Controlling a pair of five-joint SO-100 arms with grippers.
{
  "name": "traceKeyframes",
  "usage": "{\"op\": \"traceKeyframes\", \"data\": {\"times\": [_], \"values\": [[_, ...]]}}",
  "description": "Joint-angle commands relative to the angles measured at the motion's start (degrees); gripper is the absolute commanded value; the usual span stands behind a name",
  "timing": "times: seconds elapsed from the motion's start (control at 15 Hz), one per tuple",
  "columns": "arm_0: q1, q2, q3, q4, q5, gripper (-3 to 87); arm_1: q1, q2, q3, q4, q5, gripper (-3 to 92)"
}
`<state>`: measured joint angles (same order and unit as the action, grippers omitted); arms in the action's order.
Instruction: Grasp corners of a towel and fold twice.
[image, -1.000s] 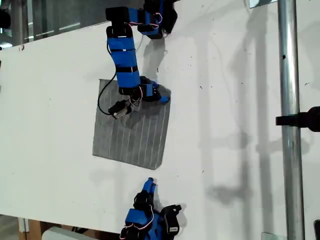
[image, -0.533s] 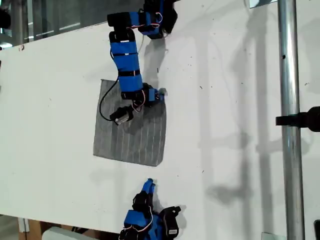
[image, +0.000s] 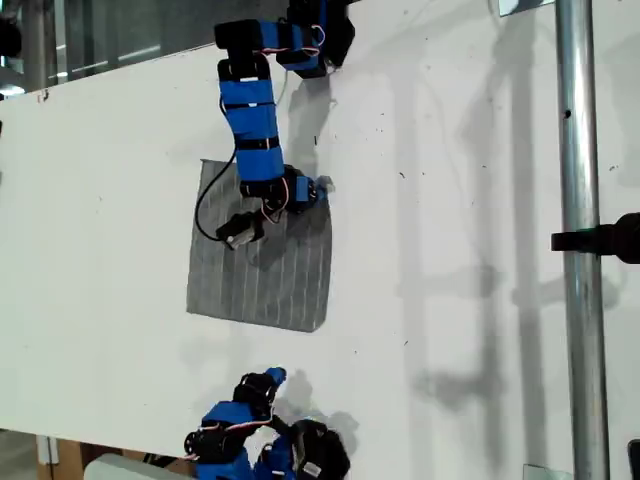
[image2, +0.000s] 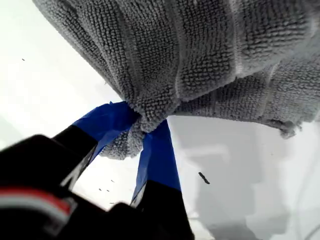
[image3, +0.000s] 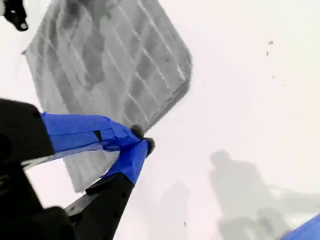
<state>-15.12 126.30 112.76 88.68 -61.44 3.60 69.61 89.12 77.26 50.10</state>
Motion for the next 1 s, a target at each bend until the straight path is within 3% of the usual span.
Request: {"op": "traceKeyframes", "data": {"times": [0.0, 0.07, 0.2, 0.4, 0.73, 0.93], "values": [[0.26, -14.50, -13.45, 1.67, 10.72, -2.9, -1.49, 4.39, -2.20, -0.44, 1.05, -0.2], [0.62, -18.90, -16.17, 1.23, 13.97, -2.9, -1.93, 4.57, -2.64, -0.62, 1.41, -0.2], [0.00, -22.32, -18.37, 0.88, 12.66, 42.2, -2.55, 4.57, -3.25, -0.97, 1.93, -0.2], [-0.53, -23.38, -19.07, -0.70, 18.28, 39.1, -3.78, 4.66, -3.25, -0.97, 2.81, -0.2], [0.09, -36.65, -12.22, -13.18, 13.71, 38.0, -4.04, 5.01, -3.34, -1.14, 3.16, -0.2], [0.26, -43.33, -13.45, -17.31, 10.99, 37.0, -4.31, 5.80, -3.34, -0.70, 3.25, -0.2]]}}
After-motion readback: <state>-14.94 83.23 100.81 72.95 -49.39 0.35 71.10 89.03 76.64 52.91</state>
